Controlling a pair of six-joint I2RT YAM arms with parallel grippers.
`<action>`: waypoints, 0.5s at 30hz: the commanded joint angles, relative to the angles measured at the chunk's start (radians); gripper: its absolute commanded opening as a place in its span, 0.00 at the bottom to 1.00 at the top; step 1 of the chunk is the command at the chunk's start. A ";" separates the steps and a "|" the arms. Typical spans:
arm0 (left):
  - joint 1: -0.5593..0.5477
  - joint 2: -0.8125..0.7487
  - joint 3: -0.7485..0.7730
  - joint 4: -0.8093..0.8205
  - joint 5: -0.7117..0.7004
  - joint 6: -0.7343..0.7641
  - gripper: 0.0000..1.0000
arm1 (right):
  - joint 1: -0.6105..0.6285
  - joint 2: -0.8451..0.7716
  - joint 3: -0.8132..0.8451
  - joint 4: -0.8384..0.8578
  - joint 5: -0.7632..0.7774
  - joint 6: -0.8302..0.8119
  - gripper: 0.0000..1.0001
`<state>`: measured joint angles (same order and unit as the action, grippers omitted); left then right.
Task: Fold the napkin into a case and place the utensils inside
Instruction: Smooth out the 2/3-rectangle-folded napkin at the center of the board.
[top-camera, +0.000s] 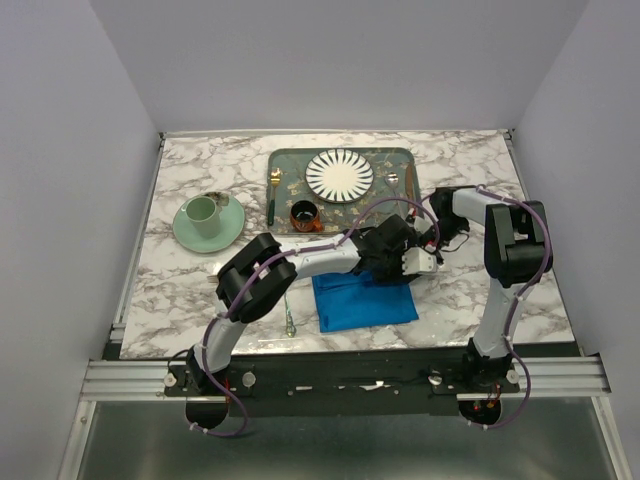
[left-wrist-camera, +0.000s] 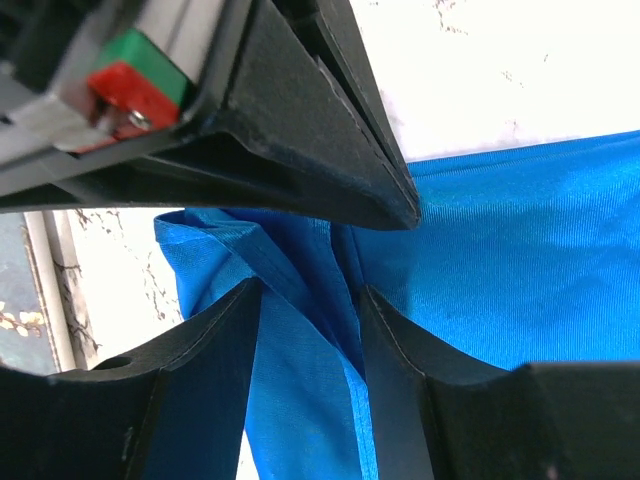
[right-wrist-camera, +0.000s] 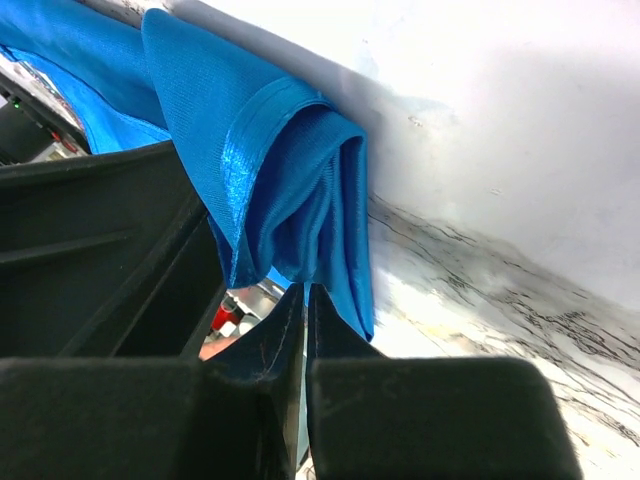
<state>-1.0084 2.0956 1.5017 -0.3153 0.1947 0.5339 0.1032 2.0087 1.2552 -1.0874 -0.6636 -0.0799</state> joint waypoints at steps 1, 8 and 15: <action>-0.007 0.015 0.029 0.012 0.018 -0.005 0.54 | -0.005 0.022 -0.016 0.057 0.026 0.046 0.13; -0.006 0.006 0.009 0.031 0.006 -0.011 0.52 | -0.039 -0.034 -0.048 0.070 -0.005 0.051 0.15; -0.006 -0.011 -0.023 0.056 -0.001 -0.018 0.51 | -0.074 -0.151 -0.129 0.150 -0.043 0.051 0.18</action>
<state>-1.0084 2.0983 1.5024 -0.2909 0.1944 0.5293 0.0437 1.9415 1.1656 -1.0096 -0.6674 -0.0437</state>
